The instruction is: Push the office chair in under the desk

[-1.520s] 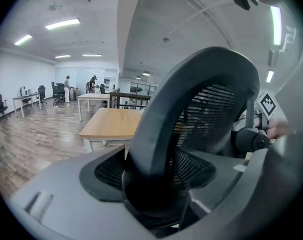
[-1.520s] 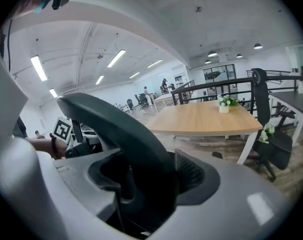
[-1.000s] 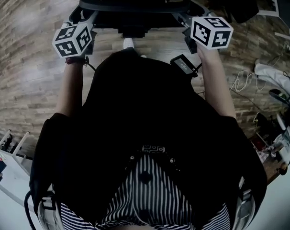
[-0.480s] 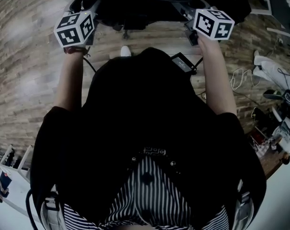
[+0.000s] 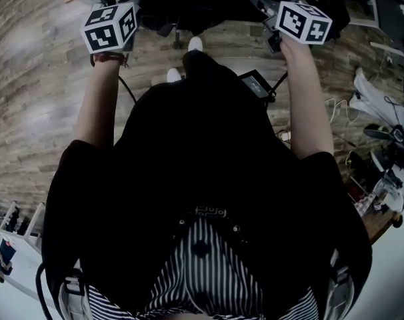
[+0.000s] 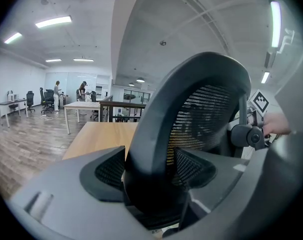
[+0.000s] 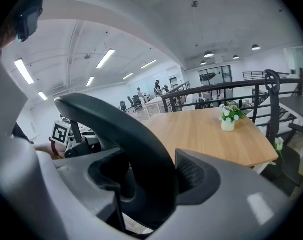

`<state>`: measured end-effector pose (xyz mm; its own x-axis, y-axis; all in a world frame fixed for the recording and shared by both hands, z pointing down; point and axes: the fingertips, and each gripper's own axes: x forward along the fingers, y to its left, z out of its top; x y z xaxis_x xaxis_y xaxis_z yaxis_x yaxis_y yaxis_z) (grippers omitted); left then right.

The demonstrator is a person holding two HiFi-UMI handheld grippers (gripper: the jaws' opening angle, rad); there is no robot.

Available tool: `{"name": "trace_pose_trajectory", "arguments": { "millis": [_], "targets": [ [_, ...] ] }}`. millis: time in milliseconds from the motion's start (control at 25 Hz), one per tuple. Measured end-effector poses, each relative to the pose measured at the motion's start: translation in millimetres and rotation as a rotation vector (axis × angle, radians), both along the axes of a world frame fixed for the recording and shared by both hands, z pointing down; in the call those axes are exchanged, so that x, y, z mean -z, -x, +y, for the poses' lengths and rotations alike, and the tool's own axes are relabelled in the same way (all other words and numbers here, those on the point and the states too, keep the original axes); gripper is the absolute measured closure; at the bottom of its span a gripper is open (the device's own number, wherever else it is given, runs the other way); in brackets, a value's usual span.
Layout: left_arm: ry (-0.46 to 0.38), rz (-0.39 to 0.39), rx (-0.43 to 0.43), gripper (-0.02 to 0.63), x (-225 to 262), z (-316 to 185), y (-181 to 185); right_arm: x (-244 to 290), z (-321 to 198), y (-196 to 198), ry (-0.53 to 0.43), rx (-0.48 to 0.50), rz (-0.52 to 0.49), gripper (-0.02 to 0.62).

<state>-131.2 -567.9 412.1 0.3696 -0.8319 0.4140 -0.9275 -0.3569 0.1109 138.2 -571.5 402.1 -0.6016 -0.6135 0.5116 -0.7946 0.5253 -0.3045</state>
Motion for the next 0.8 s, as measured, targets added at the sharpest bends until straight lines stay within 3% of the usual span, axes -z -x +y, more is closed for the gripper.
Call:
{"name": "trace_pose_trajectory", "arguments": {
  "millis": [320,600,800],
  "targets": [
    [-0.002,0.001,0.040,0.316,2.0,-25.3,9.7,4.5,-34.2,11.7,-0.008,0.065,-0.006,0.310],
    [0.016,-0.008,0.059,0.314,-2.0,-101.1,-17.4,-0.7,-110.3,-15.9,0.003,0.076,-0.020,0.310],
    [0.001,-0.026,0.077,0.313,1.9,-108.2,-15.4,-0.4,-118.2,-14.2,0.007,0.111,-0.070,0.310]
  ]
}}
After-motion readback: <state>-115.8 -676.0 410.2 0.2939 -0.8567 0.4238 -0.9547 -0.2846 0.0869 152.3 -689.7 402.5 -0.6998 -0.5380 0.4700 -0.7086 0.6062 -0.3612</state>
